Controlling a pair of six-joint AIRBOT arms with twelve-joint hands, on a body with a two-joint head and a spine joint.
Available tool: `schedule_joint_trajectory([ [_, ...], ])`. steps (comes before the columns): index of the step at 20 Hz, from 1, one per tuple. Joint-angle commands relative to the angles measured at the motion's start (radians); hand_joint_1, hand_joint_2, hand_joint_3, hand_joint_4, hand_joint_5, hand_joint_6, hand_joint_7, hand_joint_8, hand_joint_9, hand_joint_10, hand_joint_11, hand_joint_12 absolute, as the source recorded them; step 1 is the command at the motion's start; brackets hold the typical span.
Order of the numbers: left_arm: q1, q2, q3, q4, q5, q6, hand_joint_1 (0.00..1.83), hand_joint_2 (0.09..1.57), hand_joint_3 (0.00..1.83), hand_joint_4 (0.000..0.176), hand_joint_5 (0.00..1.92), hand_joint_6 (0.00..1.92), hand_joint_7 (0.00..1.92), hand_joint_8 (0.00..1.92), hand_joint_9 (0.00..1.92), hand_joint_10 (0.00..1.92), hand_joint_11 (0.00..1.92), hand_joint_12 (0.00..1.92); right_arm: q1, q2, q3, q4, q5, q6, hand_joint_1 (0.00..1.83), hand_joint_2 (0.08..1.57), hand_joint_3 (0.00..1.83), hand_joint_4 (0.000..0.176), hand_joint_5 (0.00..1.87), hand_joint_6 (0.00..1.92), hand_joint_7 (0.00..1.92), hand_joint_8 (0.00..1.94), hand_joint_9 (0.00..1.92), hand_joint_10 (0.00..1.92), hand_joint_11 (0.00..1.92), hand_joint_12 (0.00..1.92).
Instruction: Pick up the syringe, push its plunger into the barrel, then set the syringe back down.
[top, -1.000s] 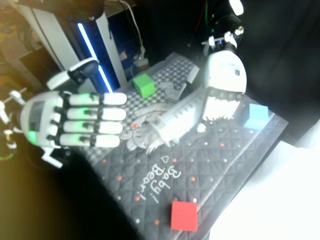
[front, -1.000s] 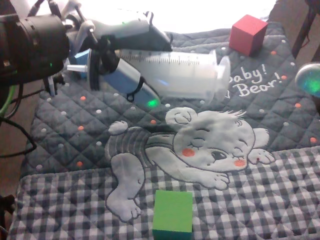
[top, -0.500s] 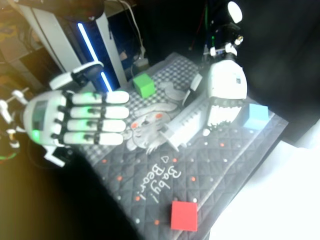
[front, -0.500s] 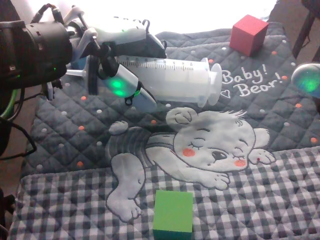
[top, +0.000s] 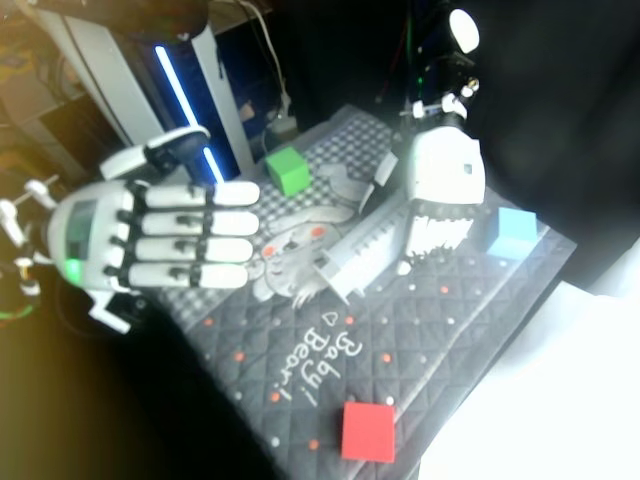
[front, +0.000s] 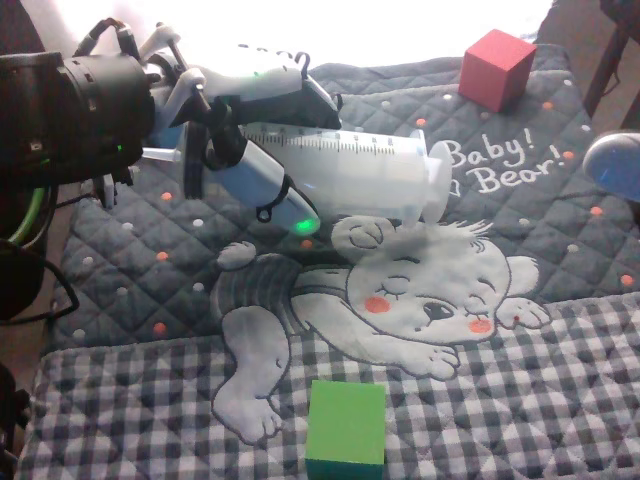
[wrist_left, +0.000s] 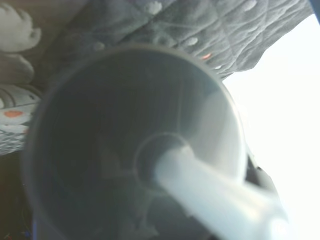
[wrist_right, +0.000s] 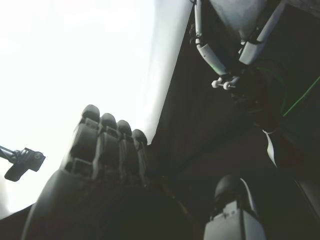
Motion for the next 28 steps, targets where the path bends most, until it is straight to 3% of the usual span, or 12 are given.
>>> schedule_joint_trajectory([
  [1, -0.012, 0.002, -0.009, -0.009, -0.065, -0.013, 1.50, 1.12, 0.00, 0.000, 1.03, 1.92, 1.18, 1.92, 1.36, 1.92, 1.42, 1.92, 0.014, 0.003, 0.000, 0.014, 0.123, 0.001, 0.02, 0.89, 0.00, 0.000, 0.00, 0.00, 0.00, 0.00, 0.00, 0.00, 0.01, 0.01],
  [4, -0.013, 0.001, -0.012, -0.003, -0.064, -0.013, 1.44, 1.10, 0.00, 0.032, 0.84, 1.92, 0.97, 1.92, 1.20, 1.92, 1.28, 1.92, 0.014, 0.003, 0.000, 0.014, 0.123, 0.001, 0.02, 0.86, 0.00, 0.000, 0.00, 0.00, 0.00, 0.00, 0.00, 0.00, 0.01, 0.00],
  [5, -0.012, 0.001, -0.012, 0.000, -0.064, -0.013, 1.19, 0.96, 0.63, 0.006, 0.71, 1.67, 0.80, 1.63, 1.00, 1.92, 1.04, 1.92, 0.014, 0.003, 0.000, 0.014, 0.123, 0.001, 0.00, 0.79, 0.00, 0.000, 0.02, 0.00, 0.00, 0.00, 0.00, 0.00, 0.02, 0.01],
  [7, -0.011, 0.001, -0.014, 0.003, -0.064, -0.013, 1.05, 1.08, 0.30, 0.000, 0.78, 1.40, 0.75, 1.83, 0.83, 1.92, 0.77, 1.92, 0.014, 0.003, 0.000, 0.014, 0.123, 0.001, 0.00, 0.81, 0.00, 0.000, 0.00, 0.00, 0.00, 0.00, 0.00, 0.00, 0.00, 0.00],
  [9, -0.011, 0.001, -0.016, 0.007, -0.063, -0.013, 1.01, 1.21, 0.04, 0.011, 0.75, 1.34, 0.64, 1.62, 0.65, 1.85, 0.53, 1.92, 0.014, 0.003, 0.001, 0.014, 0.123, 0.001, 0.00, 0.84, 0.01, 0.000, 0.00, 0.00, 0.00, 0.00, 0.00, 0.00, 0.00, 0.00],
  [11, -0.011, 0.001, -0.020, 0.007, -0.065, -0.013, 0.90, 1.25, 0.00, 0.151, 0.71, 1.39, 0.61, 0.97, 0.54, 1.20, 0.20, 1.58, 0.014, 0.003, 0.001, 0.014, 0.123, 0.001, 0.02, 0.84, 0.01, 0.000, 0.01, 0.00, 0.00, 0.00, 0.00, 0.00, 0.01, 0.00],
  [12, -0.011, 0.001, -0.020, 0.007, -0.066, -0.013, 0.90, 1.25, 0.00, 0.151, 0.71, 1.39, 0.61, 0.97, 0.54, 1.20, 0.20, 1.58, 0.014, 0.003, 0.001, 0.013, 0.123, 0.001, 0.02, 0.84, 0.01, 0.000, 0.01, 0.00, 0.00, 0.00, 0.00, 0.00, 0.01, 0.00],
  [13, -0.011, 0.001, -0.021, 0.007, -0.067, -0.013, 0.80, 1.17, 0.00, 0.000, 0.65, 0.37, 0.71, 0.17, 0.59, 0.29, 0.02, 1.05, 0.014, 0.003, 0.001, 0.011, 0.123, 0.001, 0.03, 0.84, 0.01, 0.000, 0.00, 0.00, 0.00, 0.00, 0.00, 0.00, 0.00, 0.00],
  [18, -0.007, 0.012, -0.031, 0.007, -0.073, -0.013, 0.55, 1.13, 0.00, 0.021, 0.41, 0.00, 0.29, 0.00, 0.12, 0.00, 0.00, 0.07, 0.014, 0.003, 0.000, 0.010, 0.123, 0.001, 0.00, 0.82, 0.00, 0.000, 0.00, 0.00, 0.00, 0.00, 0.00, 0.00, 0.00, 0.00],
  [22, -0.007, 0.025, -0.045, 0.010, -0.082, -0.013, 0.39, 0.96, 0.00, 0.097, 0.24, 0.00, 0.12, 0.00, 0.00, 0.00, 0.00, 0.00, 0.014, 0.003, 0.000, 0.010, 0.123, 0.001, 0.01, 0.83, 0.00, 0.000, 0.00, 0.00, 0.00, 0.00, 0.00, 0.00, 0.00, 0.00],
  [27, 0.000, 0.070, -0.077, -0.089, -0.129, 0.065, 0.36, 0.79, 0.00, 0.117, 0.16, 0.00, 0.04, 0.00, 0.00, 0.00, 0.00, 0.00, 0.014, 0.003, -0.001, 0.011, 0.124, 0.002, 0.00, 0.82, 0.00, 0.000, 0.00, 0.00, 0.00, 0.00, 0.00, 0.00, 0.00, 0.00],
  [28, 0.003, 0.085, -0.088, -0.136, -0.143, 0.105, 0.37, 0.80, 0.00, 0.097, 0.16, 0.00, 0.04, 0.00, 0.00, 0.00, 0.00, 0.00, 0.014, 0.003, -0.001, 0.011, 0.124, 0.002, 0.00, 0.82, 0.00, 0.000, 0.00, 0.00, 0.00, 0.00, 0.00, 0.00, 0.00, 0.00],
])
